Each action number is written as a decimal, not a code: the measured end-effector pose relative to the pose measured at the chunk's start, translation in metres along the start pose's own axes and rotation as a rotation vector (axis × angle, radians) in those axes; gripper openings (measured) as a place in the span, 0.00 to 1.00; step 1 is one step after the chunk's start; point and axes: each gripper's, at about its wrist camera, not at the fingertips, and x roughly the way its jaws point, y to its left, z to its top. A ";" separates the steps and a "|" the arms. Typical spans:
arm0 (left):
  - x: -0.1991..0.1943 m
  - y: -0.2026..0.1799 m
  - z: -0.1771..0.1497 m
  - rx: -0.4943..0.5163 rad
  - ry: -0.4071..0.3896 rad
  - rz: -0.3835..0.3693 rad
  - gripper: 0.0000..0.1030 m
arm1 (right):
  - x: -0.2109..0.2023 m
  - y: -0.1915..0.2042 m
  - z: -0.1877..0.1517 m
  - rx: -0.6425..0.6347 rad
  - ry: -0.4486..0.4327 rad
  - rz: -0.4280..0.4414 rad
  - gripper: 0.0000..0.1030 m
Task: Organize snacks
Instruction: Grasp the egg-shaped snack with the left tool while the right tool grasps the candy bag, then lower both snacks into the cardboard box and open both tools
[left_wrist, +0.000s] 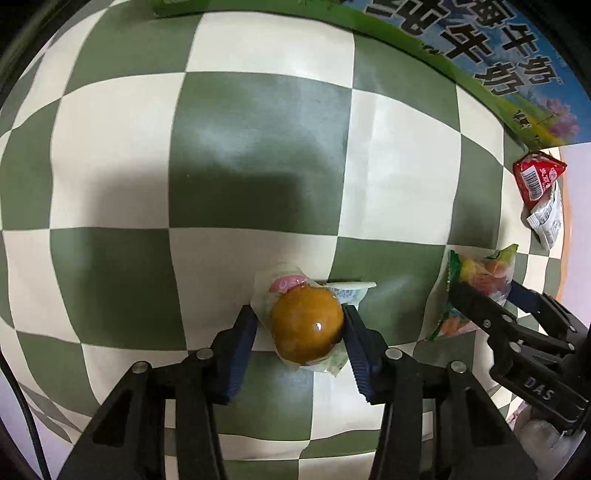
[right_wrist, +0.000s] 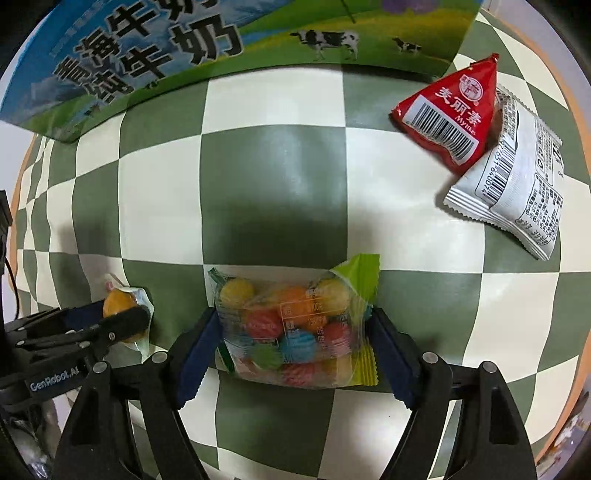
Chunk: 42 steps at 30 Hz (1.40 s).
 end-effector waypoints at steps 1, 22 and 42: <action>-0.002 -0.002 0.001 0.005 0.000 0.004 0.41 | 0.000 0.007 -0.002 -0.008 -0.003 0.002 0.73; -0.204 -0.050 0.042 0.105 -0.340 -0.096 0.41 | -0.120 0.013 -0.013 0.003 -0.180 0.251 0.62; -0.168 -0.004 0.193 0.017 -0.251 0.125 0.43 | -0.191 0.010 0.216 -0.046 -0.338 0.095 0.63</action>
